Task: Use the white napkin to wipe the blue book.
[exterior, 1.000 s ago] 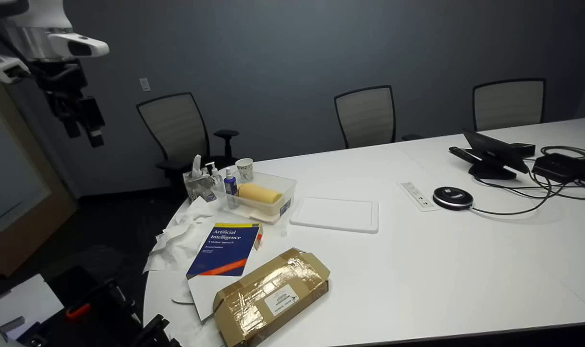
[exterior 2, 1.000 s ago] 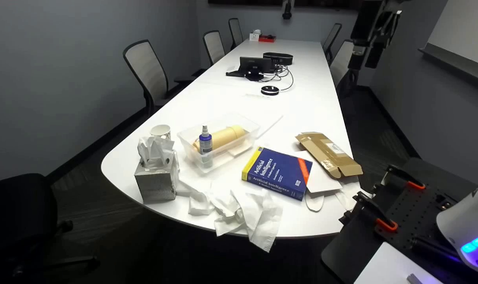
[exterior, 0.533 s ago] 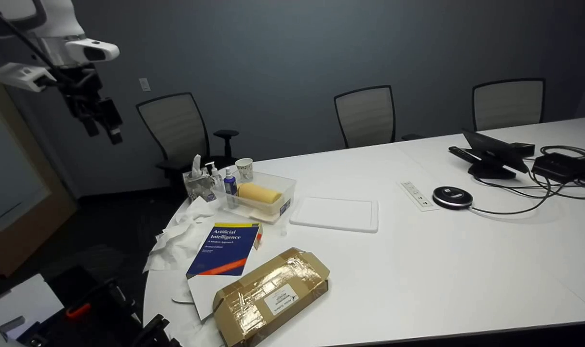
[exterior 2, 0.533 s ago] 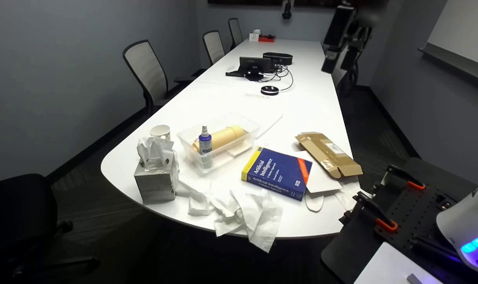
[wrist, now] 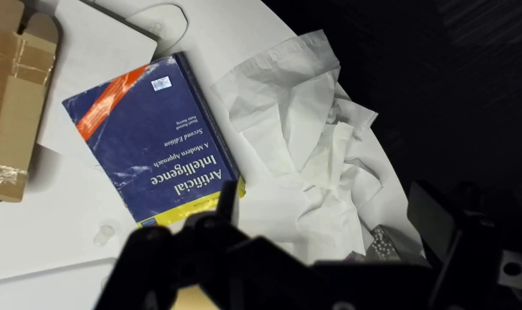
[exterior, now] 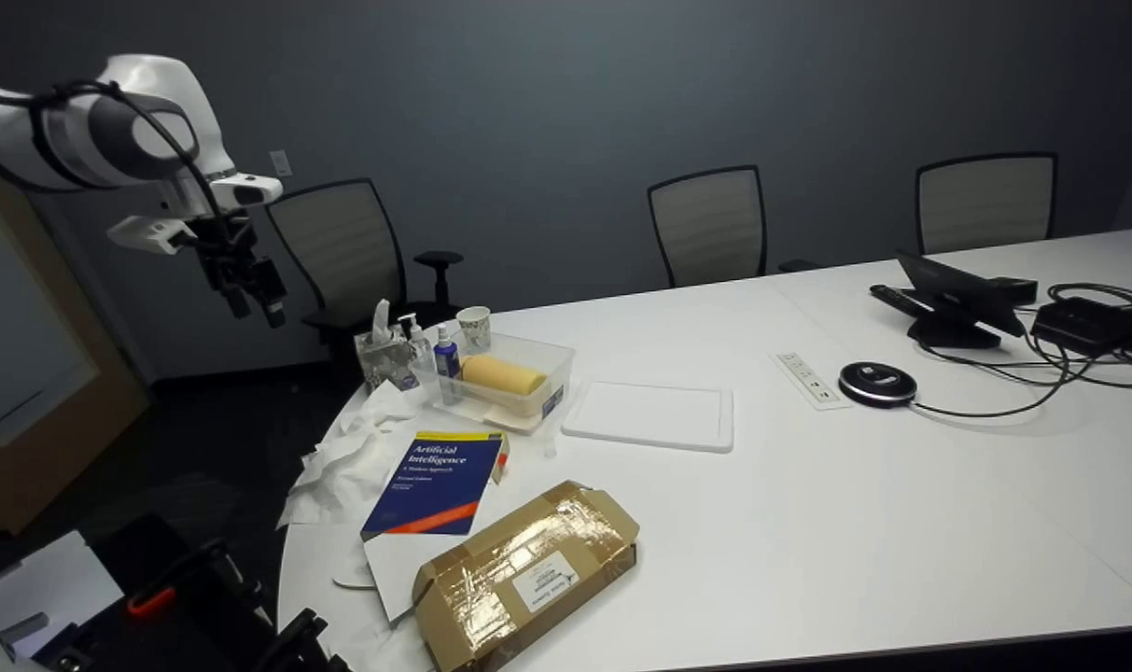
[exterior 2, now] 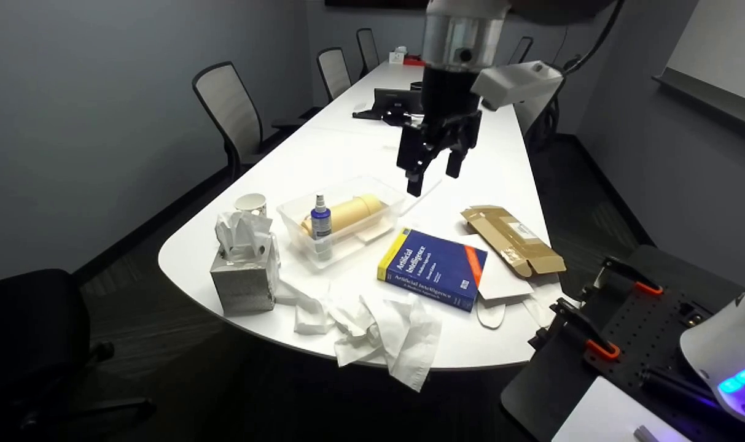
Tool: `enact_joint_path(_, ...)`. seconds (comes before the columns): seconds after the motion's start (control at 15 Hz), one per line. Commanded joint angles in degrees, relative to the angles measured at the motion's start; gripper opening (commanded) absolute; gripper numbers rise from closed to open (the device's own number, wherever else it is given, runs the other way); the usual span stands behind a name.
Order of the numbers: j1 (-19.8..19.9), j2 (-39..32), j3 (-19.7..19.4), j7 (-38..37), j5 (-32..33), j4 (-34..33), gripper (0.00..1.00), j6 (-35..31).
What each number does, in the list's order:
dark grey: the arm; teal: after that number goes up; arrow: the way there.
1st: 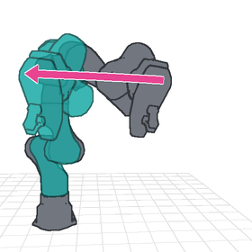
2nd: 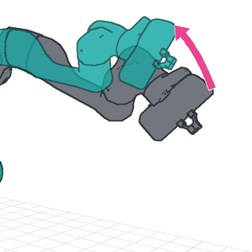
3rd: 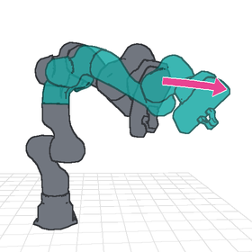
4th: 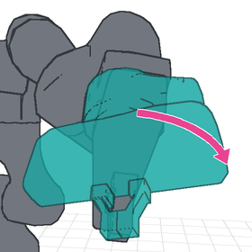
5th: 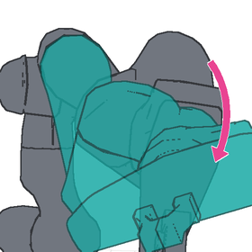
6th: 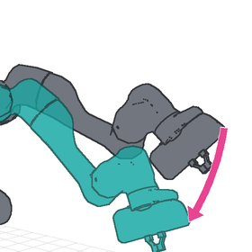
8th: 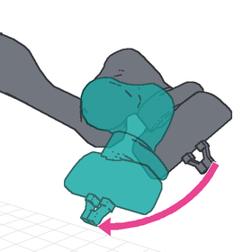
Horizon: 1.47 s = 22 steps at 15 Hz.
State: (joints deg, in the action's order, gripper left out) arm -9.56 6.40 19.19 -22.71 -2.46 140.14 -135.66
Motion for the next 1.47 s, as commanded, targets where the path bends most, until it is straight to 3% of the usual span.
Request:
enact_joint_path(0.0,-1.3,-15.0,-0.8,-10.0,7.8,-6.2,1.00,-4.4)
enact_joint_path(0.27,-6.8,-29.0,-5.9,-14.4,11.1,-11.5,1.00,-11.9)
enact_joint_path(0.6,-12.6,-41.4,-10.3,-12.5,6.7,-18.1,1.00,-14.9)
enact_joint_path(0.93,-15.7,-48.5,-12.2,-12.7,3.2,-22.4,1.00,-15.3)
enact_joint_path(1.4,-17.9,-56.4,-16.5,-12.4,3.0,-29.1,1.00,-15.7)
